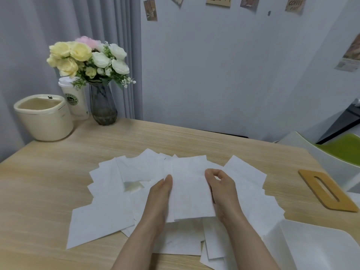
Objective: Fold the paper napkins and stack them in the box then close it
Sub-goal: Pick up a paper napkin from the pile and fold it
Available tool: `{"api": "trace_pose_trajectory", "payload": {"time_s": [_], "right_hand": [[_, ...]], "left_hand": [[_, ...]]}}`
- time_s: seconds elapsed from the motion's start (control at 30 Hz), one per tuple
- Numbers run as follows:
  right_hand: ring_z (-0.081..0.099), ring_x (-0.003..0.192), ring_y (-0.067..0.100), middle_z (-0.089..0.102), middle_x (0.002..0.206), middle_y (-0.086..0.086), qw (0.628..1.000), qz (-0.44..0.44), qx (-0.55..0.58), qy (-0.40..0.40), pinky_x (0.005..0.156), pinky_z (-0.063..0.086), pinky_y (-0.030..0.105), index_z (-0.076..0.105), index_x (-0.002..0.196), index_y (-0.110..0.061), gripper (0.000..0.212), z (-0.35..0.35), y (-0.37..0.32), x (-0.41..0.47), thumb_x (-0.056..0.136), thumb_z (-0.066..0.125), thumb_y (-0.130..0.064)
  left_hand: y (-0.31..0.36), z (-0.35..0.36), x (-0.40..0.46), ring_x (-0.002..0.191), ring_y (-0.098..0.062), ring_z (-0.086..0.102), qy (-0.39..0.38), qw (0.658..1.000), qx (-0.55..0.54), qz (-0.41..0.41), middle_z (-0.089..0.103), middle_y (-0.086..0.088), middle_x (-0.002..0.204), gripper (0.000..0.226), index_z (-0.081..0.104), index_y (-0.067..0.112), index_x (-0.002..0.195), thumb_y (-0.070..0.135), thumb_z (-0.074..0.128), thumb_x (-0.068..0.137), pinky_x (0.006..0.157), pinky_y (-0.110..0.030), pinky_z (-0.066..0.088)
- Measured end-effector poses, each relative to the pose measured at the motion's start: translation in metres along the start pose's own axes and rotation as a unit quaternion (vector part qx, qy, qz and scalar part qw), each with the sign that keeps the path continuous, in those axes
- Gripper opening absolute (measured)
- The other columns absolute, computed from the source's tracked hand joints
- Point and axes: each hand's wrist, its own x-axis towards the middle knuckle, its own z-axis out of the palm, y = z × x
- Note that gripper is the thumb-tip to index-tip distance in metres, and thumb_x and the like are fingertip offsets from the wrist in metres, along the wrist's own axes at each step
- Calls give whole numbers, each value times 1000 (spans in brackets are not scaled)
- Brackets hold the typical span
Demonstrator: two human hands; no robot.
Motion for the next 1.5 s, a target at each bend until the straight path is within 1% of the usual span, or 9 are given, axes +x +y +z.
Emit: {"api": "trace_pose_trajectory", "payload": {"time_s": [0.17,0.37,0.5,0.6,0.87,1.0,1.13,1.37,1.5], "right_hand": [[73,79,20,76,87,3,996,17,16,-85,69,59,32,64,102,-17,12,1,0,-6,90,64,-18],[72,75,16,76,82,2,997,-20,26,-69,56,51,21,65,98,-13,9,7,1,-6,89,65,-13],[73,78,18,76,84,3,995,-27,12,-93,65,53,29,66,98,-13,9,9,3,-5,89,64,-11],[73,78,18,76,84,3,995,-36,7,-89,65,54,30,66,99,-13,10,10,4,-4,90,63,-10],[72,84,16,75,88,-1,993,-65,-38,-87,82,57,41,68,96,-16,10,16,5,-7,90,62,-11],[72,78,17,75,83,-1,994,-65,-30,-81,74,57,36,64,98,-16,11,15,4,-7,88,63,-11],[68,67,12,68,65,-7,995,-63,-20,-69,60,51,26,62,100,-19,19,12,9,-9,84,67,-10],[69,69,14,70,71,-5,997,-53,1,-51,61,52,24,63,98,-21,21,14,20,-12,81,68,-9],[59,62,8,64,73,-10,997,-68,-30,-29,61,47,21,61,97,-27,26,11,26,-14,81,69,-9]], "left_hand": [[0,-1,3,91,-9,72,-22,1000,3,8,77,6,99,36,72,20,105,34,39,105,72,-24,53],[-1,0,5,87,-7,72,-37,999,2,-7,77,9,95,42,74,25,98,41,35,105,62,-15,53],[-1,-2,5,89,-10,73,-35,999,-11,-22,77,5,98,47,79,32,88,43,36,104,70,-25,53],[1,-4,6,92,-13,73,-23,999,-32,-33,77,2,100,44,77,24,98,44,38,103,77,-33,51],[4,-6,6,96,-14,72,-50,998,-21,-16,76,2,103,41,75,25,104,49,42,100,80,-33,52],[4,-4,6,97,-21,72,-53,998,-13,13,76,-3,104,28,74,20,107,34,51,99,78,-31,53],[2,-5,8,91,-23,74,-31,999,-31,12,77,-5,98,26,78,25,92,28,53,100,76,-34,55],[-8,-9,9,88,-21,74,-32,999,-21,16,77,-2,97,15,75,23,97,14,66,90,65,-28,56],[-16,-11,12,88,-20,74,2,1000,-3,24,77,0,95,18,73,20,100,8,66,88,73,-33,54]]}}
